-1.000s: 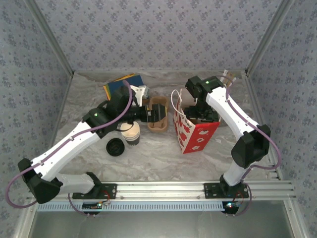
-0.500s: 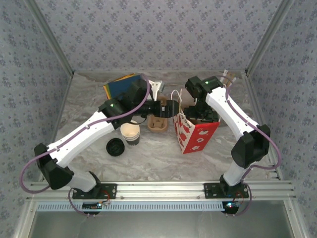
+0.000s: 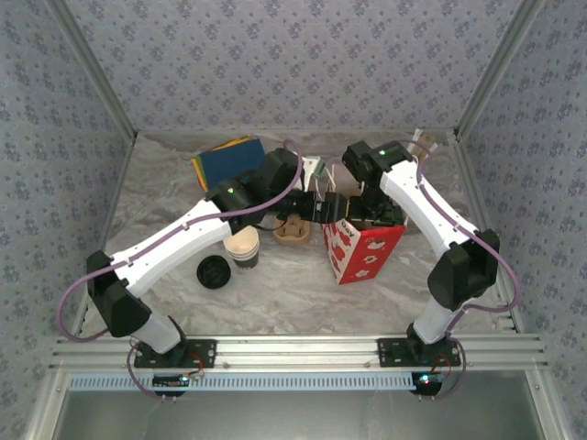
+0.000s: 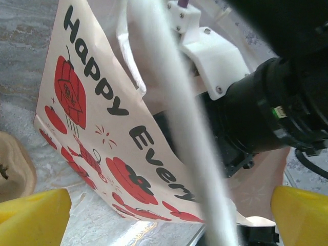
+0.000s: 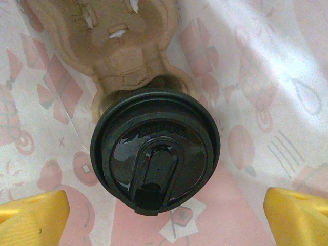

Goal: Pack the takeout coffee

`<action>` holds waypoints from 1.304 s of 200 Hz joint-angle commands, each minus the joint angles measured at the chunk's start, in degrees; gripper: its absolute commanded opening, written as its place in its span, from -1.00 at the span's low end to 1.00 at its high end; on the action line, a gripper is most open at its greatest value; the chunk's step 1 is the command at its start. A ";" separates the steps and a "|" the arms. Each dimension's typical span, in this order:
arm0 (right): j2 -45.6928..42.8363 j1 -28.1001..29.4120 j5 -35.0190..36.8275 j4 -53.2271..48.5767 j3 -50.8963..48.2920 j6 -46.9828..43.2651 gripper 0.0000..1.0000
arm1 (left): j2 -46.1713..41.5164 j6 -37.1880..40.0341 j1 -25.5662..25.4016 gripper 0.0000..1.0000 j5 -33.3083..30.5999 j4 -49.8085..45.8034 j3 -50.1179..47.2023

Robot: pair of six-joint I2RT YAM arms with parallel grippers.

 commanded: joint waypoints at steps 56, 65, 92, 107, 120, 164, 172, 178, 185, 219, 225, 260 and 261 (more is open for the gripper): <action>0.77 0.25 0.47 -1.32 1.47 0.85 0.99 | 2.65 2.07 -0.69 1.00 -1.68 -3.73 1.42; 0.77 0.24 0.39 -1.32 1.46 0.77 0.99 | 2.55 2.08 -0.68 1.00 -1.64 -3.81 0.91; 0.83 0.02 0.33 -1.31 1.44 0.81 1.00 | 1.90 1.98 -0.73 0.99 -1.67 -3.78 -0.32; 0.86 -0.04 0.25 -1.21 1.50 0.68 0.99 | 1.43 1.98 -0.68 1.00 -1.67 -3.73 -0.98; 0.91 -0.07 0.22 -1.14 1.67 0.68 1.00 | 1.10 1.73 -0.68 1.00 -1.67 -3.49 -1.77; 0.99 -0.23 0.11 -1.27 2.03 0.51 1.00 | 0.70 1.46 -0.68 1.00 -1.74 -3.41 -2.37; 0.96 -0.22 0.09 -1.30 2.16 0.52 0.99 | 0.70 1.45 -0.68 0.99 -1.70 -3.47 -2.31; 0.99 -0.23 0.05 -1.27 2.11 0.57 1.00 | 0.64 1.45 -0.71 1.00 -1.78 -3.43 -2.29; 1.02 -0.19 0.14 -1.36 2.23 0.58 1.00 | 0.66 1.45 -0.67 1.00 -1.72 -3.48 -2.26; 0.81 -0.41 0.15 -1.71 2.79 0.42 0.99 | 0.39 1.45 -0.68 1.00 -1.75 -3.48 -2.37; 0.77 -0.41 0.21 -1.84 2.93 0.42 0.99 | 0.31 1.45 -0.71 0.99 -1.69 -3.39 -2.33; 0.67 -0.50 0.17 -2.10 3.25 0.39 0.99 | 0.27 1.28 -0.70 0.99 -1.55 -3.35 -2.14; 0.63 -0.51 0.20 -2.10 3.23 0.36 0.99 | 0.27 1.28 -0.73 1.00 -1.53 -3.33 -2.12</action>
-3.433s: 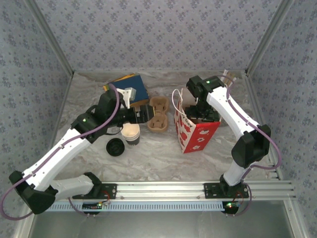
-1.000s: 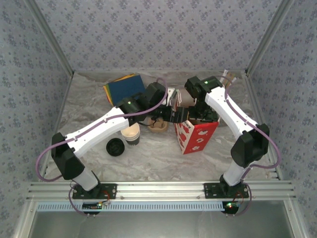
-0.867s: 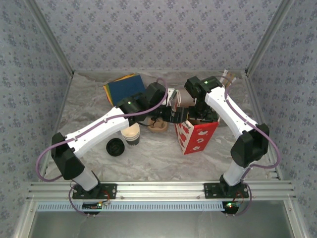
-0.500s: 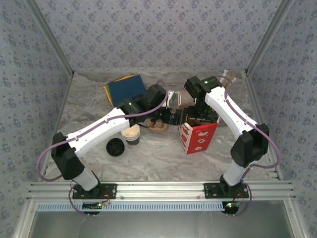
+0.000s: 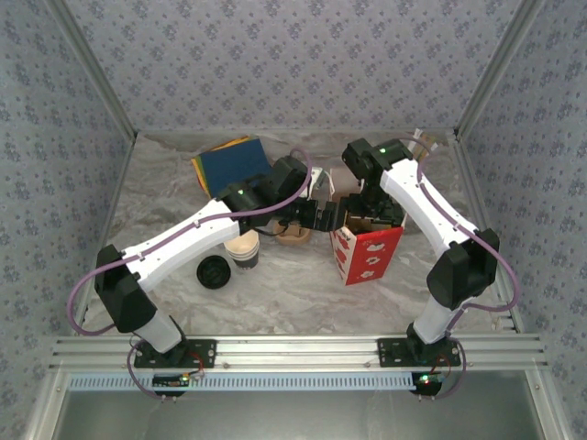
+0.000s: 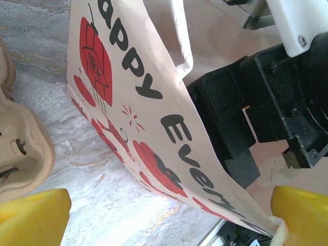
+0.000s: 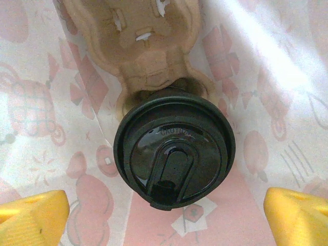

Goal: Pack the takeout coffee

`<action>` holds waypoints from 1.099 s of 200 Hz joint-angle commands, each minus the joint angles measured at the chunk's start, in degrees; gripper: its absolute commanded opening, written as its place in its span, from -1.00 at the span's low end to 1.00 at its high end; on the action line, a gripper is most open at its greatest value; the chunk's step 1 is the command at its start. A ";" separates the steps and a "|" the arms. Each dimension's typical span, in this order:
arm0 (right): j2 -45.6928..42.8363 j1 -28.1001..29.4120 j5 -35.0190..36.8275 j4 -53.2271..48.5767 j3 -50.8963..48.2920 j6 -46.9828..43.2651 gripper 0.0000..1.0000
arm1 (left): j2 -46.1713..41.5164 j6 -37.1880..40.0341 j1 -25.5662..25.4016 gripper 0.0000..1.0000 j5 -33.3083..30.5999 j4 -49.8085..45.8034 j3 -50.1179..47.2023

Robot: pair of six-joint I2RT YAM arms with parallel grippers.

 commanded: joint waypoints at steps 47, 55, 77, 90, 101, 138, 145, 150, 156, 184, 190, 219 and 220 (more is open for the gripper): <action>-0.21 -0.31 0.22 -2.04 1.33 0.61 0.99 | -2.16 0.14 -0.58 1.00 0.02 -0.51 -0.01; -0.30 -0.33 0.35 -2.02 1.38 0.70 0.99 | -2.22 0.10 -0.62 0.99 0.03 -0.55 0.14; -0.50 -0.32 0.34 -2.02 1.30 0.78 0.99 | -2.43 -0.02 -0.62 1.00 0.18 -0.57 0.52; -0.60 -0.33 0.40 -2.02 1.26 0.79 1.00 | -2.49 -0.01 -0.65 0.99 0.26 -0.55 0.76; -0.63 -0.29 0.45 -2.02 1.14 0.87 1.00 | -2.61 -0.04 -0.71 1.00 0.36 -0.57 1.03; -0.81 -0.22 0.46 -2.02 1.10 0.96 1.00 | -2.96 -0.20 -0.80 1.00 0.93 -0.30 2.00; -0.88 -0.24 0.49 -2.02 1.01 0.96 0.99 | -2.88 -0.26 -0.80 1.00 1.02 -0.34 2.18; -0.88 -0.24 0.52 -2.02 1.03 0.95 1.00 | -2.99 -0.25 -0.80 0.99 1.10 -0.41 2.40; -0.83 -0.29 0.54 -2.02 0.95 0.96 1.00 | -3.02 -0.30 -0.80 1.00 1.24 -0.47 2.53; -0.82 -0.24 0.32 -1.80 0.75 0.96 1.00 | -3.56 -0.30 -0.80 0.99 1.33 -0.30 2.89; -0.78 -0.20 0.40 -1.89 0.76 0.96 0.99 | -3.65 -0.28 -0.82 1.00 1.30 -0.30 2.96; -0.76 -0.28 0.30 -2.02 1.33 0.79 0.99 | -4.43 -0.04 -0.82 1.00 1.20 -0.45 3.32; -0.79 -0.31 0.25 -2.06 1.36 0.79 1.00 | -4.48 -0.04 -0.81 1.00 1.23 -0.46 3.37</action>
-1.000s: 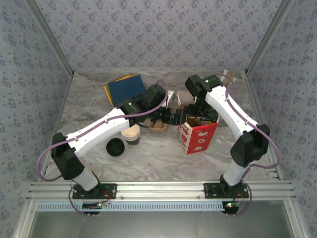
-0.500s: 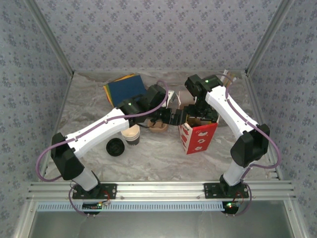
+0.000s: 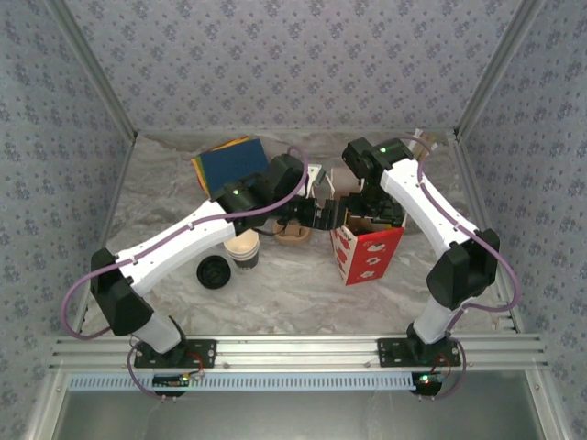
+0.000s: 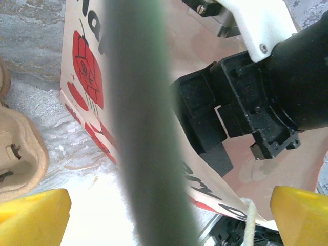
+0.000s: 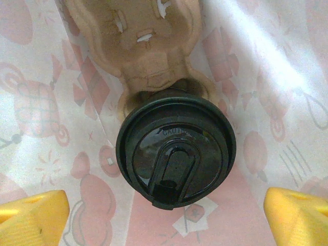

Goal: Pack the takeout coffee

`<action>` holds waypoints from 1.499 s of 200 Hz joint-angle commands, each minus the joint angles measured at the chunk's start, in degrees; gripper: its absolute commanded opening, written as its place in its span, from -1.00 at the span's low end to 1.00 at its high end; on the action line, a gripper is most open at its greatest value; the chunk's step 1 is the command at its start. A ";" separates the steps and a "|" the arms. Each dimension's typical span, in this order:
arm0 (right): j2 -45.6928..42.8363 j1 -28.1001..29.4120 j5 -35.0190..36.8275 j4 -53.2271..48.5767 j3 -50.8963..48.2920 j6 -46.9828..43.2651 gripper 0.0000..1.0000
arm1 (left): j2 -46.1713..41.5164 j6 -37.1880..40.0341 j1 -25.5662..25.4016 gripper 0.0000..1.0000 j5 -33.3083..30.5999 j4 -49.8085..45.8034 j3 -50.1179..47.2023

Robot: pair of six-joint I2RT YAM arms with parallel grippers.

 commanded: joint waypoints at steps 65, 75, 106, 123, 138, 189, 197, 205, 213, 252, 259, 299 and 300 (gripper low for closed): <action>-0.56 -0.24 0.10 -2.62 3.51 0.28 0.99 | -5.29 1.35 -0.34 1.00 -1.22 -1.48 3.35; -0.58 -0.22 0.16 -2.69 3.72 0.24 1.00 | -5.61 1.48 -0.26 1.00 -1.89 -1.47 2.91; -0.76 0.02 0.26 -3.02 4.65 0.33 0.99 | -6.62 1.47 0.14 0.99 -2.70 -1.77 2.28; -0.91 0.06 0.33 -3.48 5.64 0.42 0.99 | -7.35 1.37 0.31 0.99 -3.22 -1.96 1.98; -0.88 0.10 0.07 -3.52 6.19 0.24 0.99 | -7.97 1.43 0.41 0.99 -3.60 -2.08 1.65; -0.99 0.37 0.12 -2.92 6.05 0.33 0.82 | -8.97 0.75 0.59 1.00 -3.96 -2.06 0.57; -1.09 0.41 0.29 -2.95 6.13 0.49 0.81 | -9.03 0.67 0.55 0.99 -3.98 -2.06 0.49; -1.22 0.44 0.29 -3.05 6.21 0.67 0.77 | -9.14 0.62 0.59 1.00 -3.98 -2.06 0.40; -1.44 0.48 0.26 -2.97 6.23 0.68 0.70 | -9.23 0.58 0.57 1.00 -3.98 -2.05 0.21; -2.62 0.63 0.45 -3.05 6.67 1.18 0.49 | -9.71 0.23 0.50 1.00 -4.02 -1.98 -0.55; -2.71 0.66 0.56 -3.15 6.79 1.21 0.49 | -9.88 0.16 0.59 1.00 -4.11 -1.96 -0.62; -3.61 1.06 1.79 -3.75 8.19 1.60 0.48 | -10.56 0.05 0.56 0.99 -4.95 -2.33 -1.39; -3.62 1.11 1.77 -3.75 8.23 1.62 0.48 | -10.60 0.05 0.58 1.00 -5.03 -2.35 -1.42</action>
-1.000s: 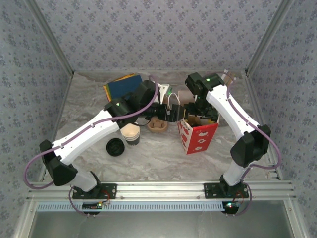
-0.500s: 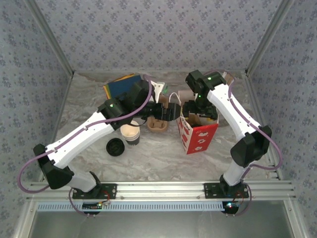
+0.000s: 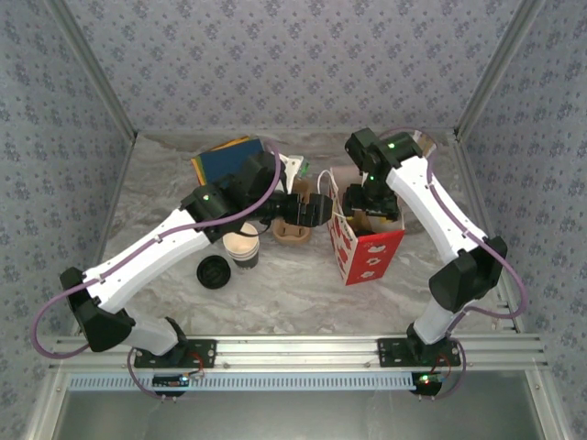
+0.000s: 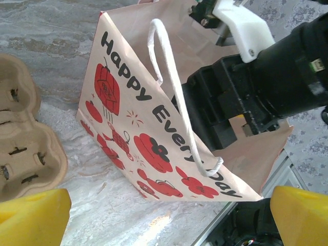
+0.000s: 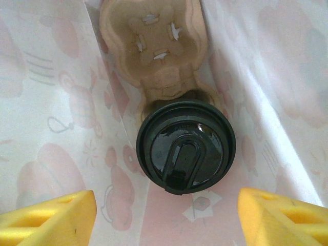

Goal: Pack the takeout coffee

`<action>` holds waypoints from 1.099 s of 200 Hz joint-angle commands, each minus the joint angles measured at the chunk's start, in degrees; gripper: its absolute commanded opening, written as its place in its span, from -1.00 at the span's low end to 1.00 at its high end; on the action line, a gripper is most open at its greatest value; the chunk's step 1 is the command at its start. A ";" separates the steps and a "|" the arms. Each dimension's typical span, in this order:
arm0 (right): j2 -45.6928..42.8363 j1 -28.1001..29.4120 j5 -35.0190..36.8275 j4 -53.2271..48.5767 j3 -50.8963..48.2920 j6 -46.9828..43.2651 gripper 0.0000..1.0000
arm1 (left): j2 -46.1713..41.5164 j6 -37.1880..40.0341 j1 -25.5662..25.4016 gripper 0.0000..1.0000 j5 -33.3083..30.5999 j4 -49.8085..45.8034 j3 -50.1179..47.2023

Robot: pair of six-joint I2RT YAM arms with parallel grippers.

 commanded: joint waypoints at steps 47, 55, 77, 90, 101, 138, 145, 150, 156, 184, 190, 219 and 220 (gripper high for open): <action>-3.71 0.97 2.26 -3.43 4.81 1.49 0.48 | -3.85 -0.31 0.71 1.00 -3.72 -1.46 -1.43; -3.96 1.01 2.37 -3.71 5.31 1.49 0.48 | -4.10 -0.39 0.78 1.00 -4.13 -1.70 -1.67; -4.87 1.03 3.21 -4.33 6.62 1.38 0.50 | -4.93 -0.49 1.16 0.99 -5.43 -2.09 -1.68; -5.64 1.02 3.67 -4.48 7.49 1.32 0.51 | -5.63 -0.34 1.42 1.00 -6.43 -2.21 -1.72; -6.63 0.97 4.12 -4.42 8.27 1.09 0.52 | -6.35 -0.07 1.78 1.00 -7.68 -2.18 -1.81; -10.10 0.54 4.89 -3.66 12.21 -1.00 0.56 | -8.90 -0.36 4.40 1.00 -11.73 -5.40 -2.77; -11.09 0.49 5.21 -3.20 12.49 -1.33 0.57 | -9.43 -0.33 4.91 0.99 -12.68 -5.75 -3.03; -11.95 0.45 5.55 -2.89 12.42 -1.53 0.57 | -9.91 -0.26 5.33 0.99 -13.39 -6.09 -3.17; -12.99 0.32 6.03 -2.40 12.13 -1.71 0.57 | -10.44 -0.15 5.76 1.00 -14.39 -6.80 -3.26; -20.44 -1.14 8.65 1.95 6.42 -3.10 0.72 | -12.77 0.30 8.71 1.00 -18.44 -11.06 -3.78; -22.37 -1.78 9.10 3.33 4.27 -3.24 0.76 | -13.34 0.29 9.42 1.00 -19.44 -11.98 -4.02; -32.20 -7.50 7.43 10.73 -6.71 -2.44 0.99 | -16.13 0.21 13.23 1.00 -20.56 -14.93 -5.26; -32.49 -7.84 7.38 10.89 -7.00 -2.41 0.99 | -16.23 0.21 13.40 1.00 -20.55 -15.10 -5.31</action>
